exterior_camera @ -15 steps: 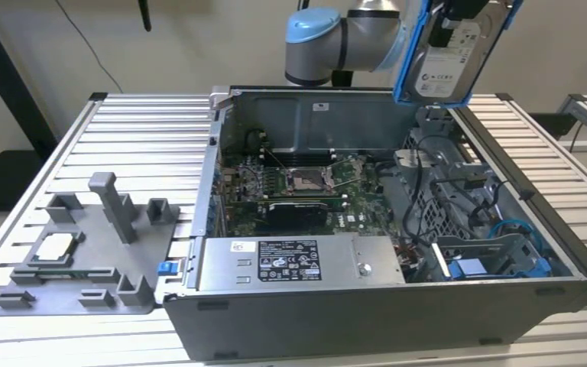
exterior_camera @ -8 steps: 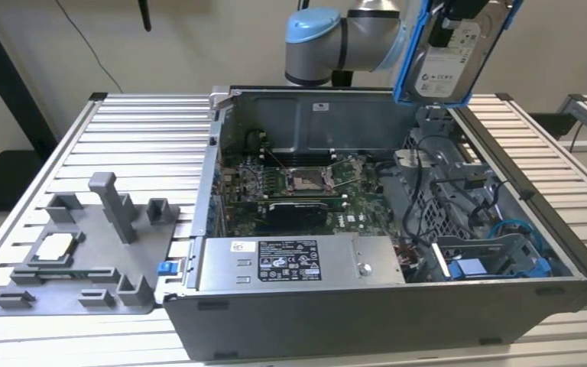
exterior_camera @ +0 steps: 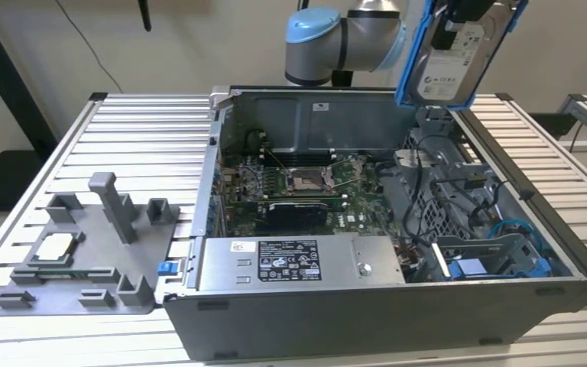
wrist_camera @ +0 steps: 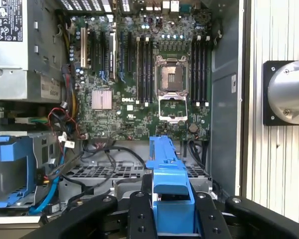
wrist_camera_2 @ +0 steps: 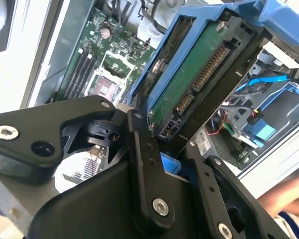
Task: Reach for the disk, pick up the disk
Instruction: 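Pick up the disk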
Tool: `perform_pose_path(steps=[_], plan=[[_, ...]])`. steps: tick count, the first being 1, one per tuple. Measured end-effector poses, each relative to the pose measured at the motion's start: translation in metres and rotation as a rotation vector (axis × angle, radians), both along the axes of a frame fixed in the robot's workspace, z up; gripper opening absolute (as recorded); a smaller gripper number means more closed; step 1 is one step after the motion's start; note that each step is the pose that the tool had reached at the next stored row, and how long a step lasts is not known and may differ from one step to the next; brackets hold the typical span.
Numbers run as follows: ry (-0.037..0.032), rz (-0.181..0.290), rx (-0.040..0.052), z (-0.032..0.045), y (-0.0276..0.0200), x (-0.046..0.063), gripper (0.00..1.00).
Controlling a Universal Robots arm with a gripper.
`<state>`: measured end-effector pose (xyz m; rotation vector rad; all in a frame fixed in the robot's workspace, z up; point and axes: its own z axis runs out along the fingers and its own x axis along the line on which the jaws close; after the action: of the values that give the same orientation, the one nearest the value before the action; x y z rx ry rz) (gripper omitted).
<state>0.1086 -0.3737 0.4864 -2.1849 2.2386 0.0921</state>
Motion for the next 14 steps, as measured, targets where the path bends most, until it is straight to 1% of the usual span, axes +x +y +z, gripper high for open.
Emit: perform_pose_path(steps=[4,6,12,13,14], plan=[[0.0001,0.0,0.0001,0.0,-0.0083,0.0,0.0],[0.0001,0.0,0.0001,0.0,-0.0139,0.0,0.0],[0.0001,0.0,0.0,0.0,-0.0281,0.0,0.0],[0.0003,0.0,0.0001,0.0,-0.0407,0.001,0.0],[0.0003,0.0,0.0001,-0.0001,-0.0457,0.001,0.0]])
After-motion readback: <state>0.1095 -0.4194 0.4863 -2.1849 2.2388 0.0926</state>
